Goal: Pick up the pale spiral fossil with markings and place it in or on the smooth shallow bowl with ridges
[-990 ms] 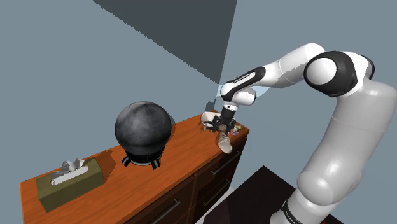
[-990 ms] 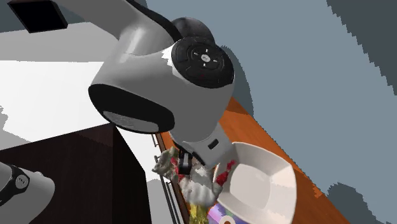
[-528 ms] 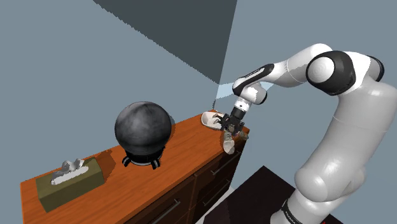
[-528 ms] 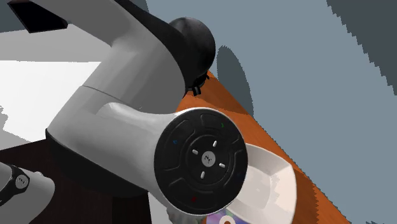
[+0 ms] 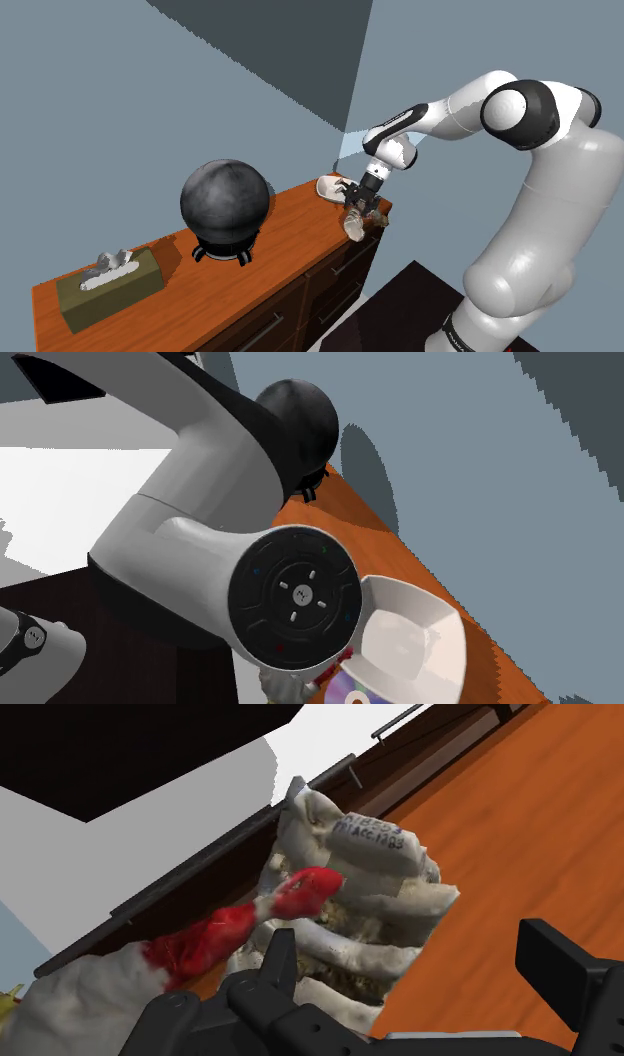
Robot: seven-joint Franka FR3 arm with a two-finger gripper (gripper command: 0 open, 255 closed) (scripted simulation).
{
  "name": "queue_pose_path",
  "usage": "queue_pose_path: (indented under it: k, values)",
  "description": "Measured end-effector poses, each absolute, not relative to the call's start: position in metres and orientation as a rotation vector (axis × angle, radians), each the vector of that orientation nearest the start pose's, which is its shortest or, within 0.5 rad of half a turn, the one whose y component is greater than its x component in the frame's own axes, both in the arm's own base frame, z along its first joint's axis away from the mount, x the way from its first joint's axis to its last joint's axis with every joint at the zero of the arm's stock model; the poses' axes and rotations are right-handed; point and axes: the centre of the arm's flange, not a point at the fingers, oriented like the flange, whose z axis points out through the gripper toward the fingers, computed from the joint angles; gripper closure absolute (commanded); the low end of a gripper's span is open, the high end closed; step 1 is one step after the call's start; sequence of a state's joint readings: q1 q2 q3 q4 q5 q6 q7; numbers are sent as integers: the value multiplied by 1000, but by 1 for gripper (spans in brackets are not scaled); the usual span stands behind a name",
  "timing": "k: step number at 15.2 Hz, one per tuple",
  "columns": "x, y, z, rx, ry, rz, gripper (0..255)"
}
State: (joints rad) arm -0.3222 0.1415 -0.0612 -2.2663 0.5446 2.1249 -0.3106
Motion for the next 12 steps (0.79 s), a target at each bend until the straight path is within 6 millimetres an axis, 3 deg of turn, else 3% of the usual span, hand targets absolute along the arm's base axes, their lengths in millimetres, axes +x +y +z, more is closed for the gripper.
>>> queue_pose_path:
  k: [3,4,9,12]
  values:
    - [480,-161,281,-2602,567,148,0]
    - [483,-160,280,-2601,559,149,255]
    - [496,-149,285,-2647,604,15,255]
    - [488,-144,280,-2700,652,-112,255]
